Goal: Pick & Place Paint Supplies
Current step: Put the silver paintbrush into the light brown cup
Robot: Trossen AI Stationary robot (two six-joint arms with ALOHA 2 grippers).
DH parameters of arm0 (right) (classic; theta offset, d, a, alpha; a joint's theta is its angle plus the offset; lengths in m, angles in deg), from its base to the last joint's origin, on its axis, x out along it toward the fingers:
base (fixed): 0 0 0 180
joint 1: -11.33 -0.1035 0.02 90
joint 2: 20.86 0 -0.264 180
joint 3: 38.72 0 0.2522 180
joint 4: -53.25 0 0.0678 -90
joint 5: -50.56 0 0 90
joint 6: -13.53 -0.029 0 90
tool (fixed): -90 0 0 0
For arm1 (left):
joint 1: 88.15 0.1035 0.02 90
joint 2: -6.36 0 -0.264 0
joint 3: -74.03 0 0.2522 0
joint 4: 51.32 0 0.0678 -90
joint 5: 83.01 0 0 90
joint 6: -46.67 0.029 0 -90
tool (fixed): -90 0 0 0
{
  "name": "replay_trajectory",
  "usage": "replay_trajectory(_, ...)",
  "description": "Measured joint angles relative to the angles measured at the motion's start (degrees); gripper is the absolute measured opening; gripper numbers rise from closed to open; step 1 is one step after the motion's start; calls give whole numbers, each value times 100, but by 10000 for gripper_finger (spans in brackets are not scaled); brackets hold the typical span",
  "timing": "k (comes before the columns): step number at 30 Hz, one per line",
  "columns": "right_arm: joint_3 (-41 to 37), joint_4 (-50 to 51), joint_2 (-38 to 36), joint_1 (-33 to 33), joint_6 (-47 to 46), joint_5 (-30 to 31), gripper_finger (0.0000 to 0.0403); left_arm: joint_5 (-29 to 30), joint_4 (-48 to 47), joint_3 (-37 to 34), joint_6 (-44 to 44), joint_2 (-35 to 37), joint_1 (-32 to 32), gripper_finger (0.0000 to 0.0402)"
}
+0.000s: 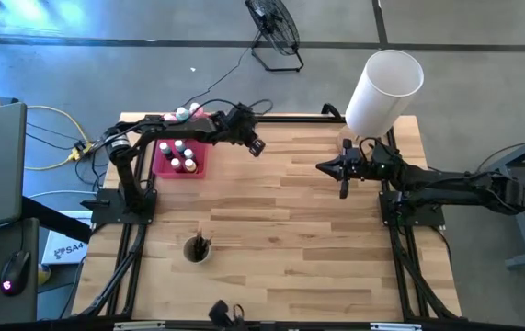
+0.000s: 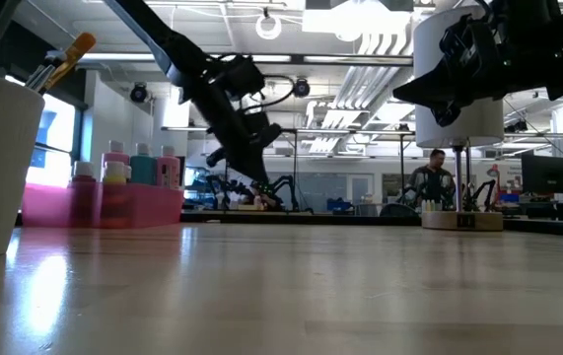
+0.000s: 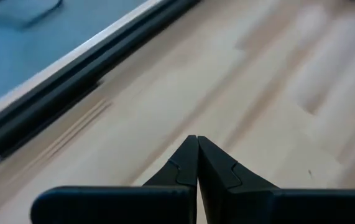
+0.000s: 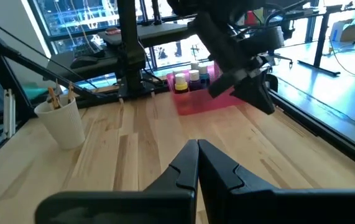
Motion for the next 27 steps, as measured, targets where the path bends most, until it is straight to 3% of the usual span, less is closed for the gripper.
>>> replay_trajectory(4,0,2,0,0,-52,6,2,37,-240,0,-859,-2,327,0)
replay_trajectory(14,0,9,0,0,-66,25,2,332,343,0,-1878,-42,861,0)
replay_trajectory(18,0,11,0,0,-75,25,2,685,357,0,-1937,-48,825,0)
replay_trajectory(27,0,13,0,1,-79,25,2,684,271,36,-2006,-100,997,0)
